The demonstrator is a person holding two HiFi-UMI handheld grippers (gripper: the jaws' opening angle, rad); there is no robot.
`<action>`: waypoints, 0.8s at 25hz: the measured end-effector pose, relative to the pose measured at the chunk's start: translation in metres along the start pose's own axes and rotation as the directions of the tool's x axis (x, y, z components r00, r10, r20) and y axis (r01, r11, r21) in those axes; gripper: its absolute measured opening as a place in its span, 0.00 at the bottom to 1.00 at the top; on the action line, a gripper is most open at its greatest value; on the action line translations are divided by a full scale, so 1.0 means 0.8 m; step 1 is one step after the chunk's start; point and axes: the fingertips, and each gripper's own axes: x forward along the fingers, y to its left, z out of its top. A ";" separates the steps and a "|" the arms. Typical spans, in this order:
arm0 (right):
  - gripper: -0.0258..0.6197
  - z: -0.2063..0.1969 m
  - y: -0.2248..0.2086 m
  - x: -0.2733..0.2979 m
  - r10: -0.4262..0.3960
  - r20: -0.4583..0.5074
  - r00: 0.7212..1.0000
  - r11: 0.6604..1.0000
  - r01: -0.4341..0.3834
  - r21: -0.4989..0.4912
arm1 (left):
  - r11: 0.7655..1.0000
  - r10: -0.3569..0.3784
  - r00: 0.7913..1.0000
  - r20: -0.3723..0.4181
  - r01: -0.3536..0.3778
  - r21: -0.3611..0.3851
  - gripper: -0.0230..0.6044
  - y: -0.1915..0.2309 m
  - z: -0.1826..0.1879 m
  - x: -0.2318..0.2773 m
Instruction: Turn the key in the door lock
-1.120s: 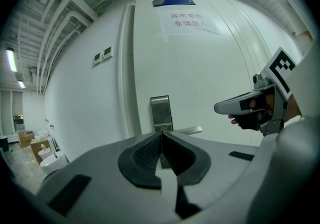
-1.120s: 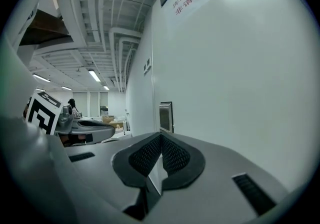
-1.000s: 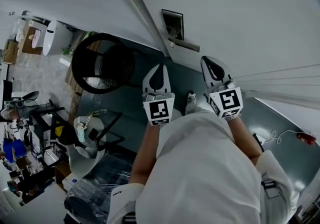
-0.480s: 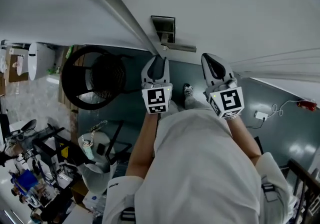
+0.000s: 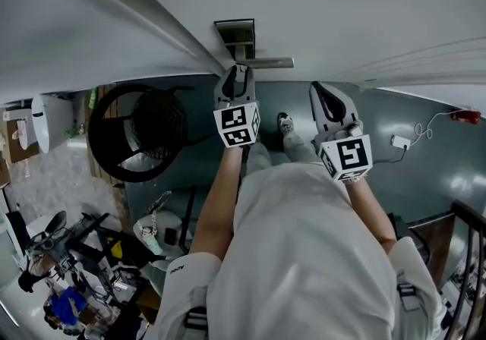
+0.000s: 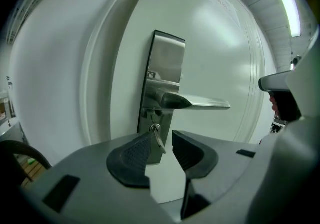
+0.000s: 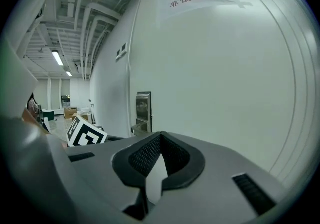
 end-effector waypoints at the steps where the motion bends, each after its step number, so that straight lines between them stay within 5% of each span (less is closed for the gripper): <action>1: 0.03 -0.001 0.000 0.000 -0.008 -0.001 1.000 1.000 0.008 0.001 | 1.000 -0.006 1.000 0.000 0.006 -0.010 0.26 0.001 -0.002 0.005; 5: 0.03 -0.005 0.005 -0.003 -0.035 -0.015 0.999 0.999 0.035 -0.002 | 0.998 -0.023 1.000 0.001 0.023 -0.058 0.26 0.005 -0.008 0.018; 9: 0.03 -0.009 0.008 -0.004 -0.050 -0.030 0.998 0.999 0.050 -0.012 | 0.986 -0.046 0.998 0.046 0.052 -0.156 0.12 0.004 -0.009 0.021; 14: 0.03 -0.012 0.010 0.000 -0.052 -0.041 0.998 0.998 0.051 -0.022 | 0.930 -0.061 0.992 0.106 0.095 -0.354 0.10 0.010 -0.010 0.022; 16: 0.03 -0.015 0.012 0.000 -0.051 -0.050 0.997 0.998 0.050 -0.024 | 0.895 -0.069 0.989 0.128 0.118 -0.429 0.09 0.011 -0.011 0.022; 20: 0.03 -0.017 0.022 0.003 -0.029 -0.056 0.998 0.999 0.027 -0.031 | 0.754 -0.104 0.975 0.195 0.206 -0.624 0.08 0.014 -0.014 0.023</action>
